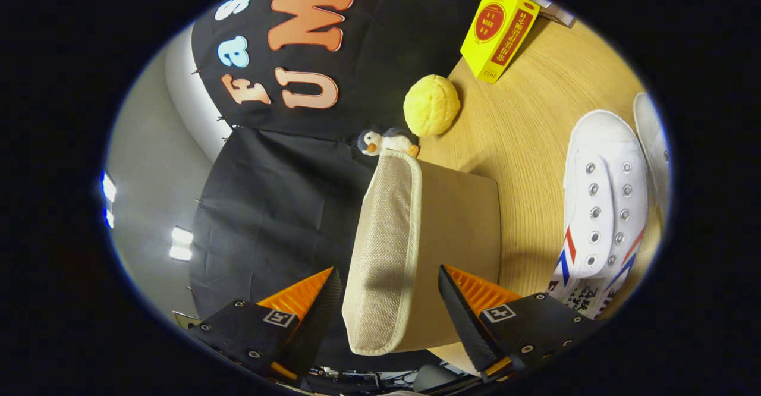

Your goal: Open the storage box then place both shoes into the box .Put the left shoe in first, then the right shoe, with the right side of both shoes facing outward in a uniform manner.

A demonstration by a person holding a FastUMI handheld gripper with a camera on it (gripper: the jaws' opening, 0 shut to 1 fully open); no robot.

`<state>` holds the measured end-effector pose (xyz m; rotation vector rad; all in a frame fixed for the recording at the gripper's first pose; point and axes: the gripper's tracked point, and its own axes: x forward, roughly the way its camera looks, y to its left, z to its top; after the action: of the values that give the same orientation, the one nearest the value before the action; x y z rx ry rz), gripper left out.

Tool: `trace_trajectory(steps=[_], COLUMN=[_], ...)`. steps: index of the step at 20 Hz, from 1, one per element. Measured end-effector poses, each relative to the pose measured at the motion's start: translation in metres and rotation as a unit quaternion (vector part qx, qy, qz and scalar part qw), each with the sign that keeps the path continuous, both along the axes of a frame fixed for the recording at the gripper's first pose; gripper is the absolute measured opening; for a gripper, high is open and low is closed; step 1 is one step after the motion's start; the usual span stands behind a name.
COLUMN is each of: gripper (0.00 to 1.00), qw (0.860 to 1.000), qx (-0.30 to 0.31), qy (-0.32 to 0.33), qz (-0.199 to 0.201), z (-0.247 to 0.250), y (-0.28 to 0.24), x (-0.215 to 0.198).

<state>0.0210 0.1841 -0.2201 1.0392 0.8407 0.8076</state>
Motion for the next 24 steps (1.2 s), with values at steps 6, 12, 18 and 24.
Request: trace_trajectory(steps=[6, 12, 18, 24], gripper=[0.93, 0.50, 0.02, 0.03], qw=[0.998, 0.998, 0.998, 0.996], qx=[0.050, 0.055, 0.030, 0.001], qy=[0.009, -0.002, -0.038, -0.085], qz=[0.025, 0.013, -0.037, -0.038], z=[0.015, 0.036, 0.077, 0.136], y=[0.016, 0.006, -0.004, 0.028], x=[-0.007, -0.012, -0.010, -0.020])
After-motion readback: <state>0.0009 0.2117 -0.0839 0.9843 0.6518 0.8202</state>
